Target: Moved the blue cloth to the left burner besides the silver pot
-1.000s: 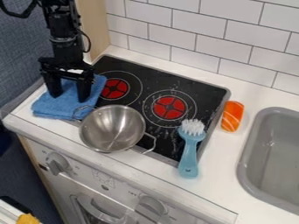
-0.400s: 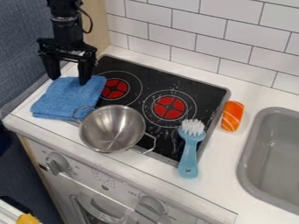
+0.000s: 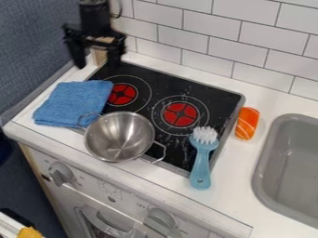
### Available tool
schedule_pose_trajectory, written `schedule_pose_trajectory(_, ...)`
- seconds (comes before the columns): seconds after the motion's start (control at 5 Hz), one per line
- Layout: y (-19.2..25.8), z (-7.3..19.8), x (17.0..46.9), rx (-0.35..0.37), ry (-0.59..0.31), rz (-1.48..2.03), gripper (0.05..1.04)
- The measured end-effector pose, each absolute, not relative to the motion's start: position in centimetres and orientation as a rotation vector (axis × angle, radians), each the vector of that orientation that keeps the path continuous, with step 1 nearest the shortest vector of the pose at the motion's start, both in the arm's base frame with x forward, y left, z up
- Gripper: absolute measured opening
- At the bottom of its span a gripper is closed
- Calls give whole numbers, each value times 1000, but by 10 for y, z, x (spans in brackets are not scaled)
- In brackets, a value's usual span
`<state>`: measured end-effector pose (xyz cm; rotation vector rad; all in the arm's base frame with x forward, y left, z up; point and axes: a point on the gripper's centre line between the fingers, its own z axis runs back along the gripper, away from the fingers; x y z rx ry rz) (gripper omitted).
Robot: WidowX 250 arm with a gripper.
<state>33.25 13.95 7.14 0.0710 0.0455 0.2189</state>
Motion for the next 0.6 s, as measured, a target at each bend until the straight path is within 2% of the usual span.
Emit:
schedule_pose_trajectory(0.2, 112, 84, 356, 38, -3, 131, 999)
schedule_pose_trajectory(0.6, 53, 83, 370, 24, -19, 30, 999)
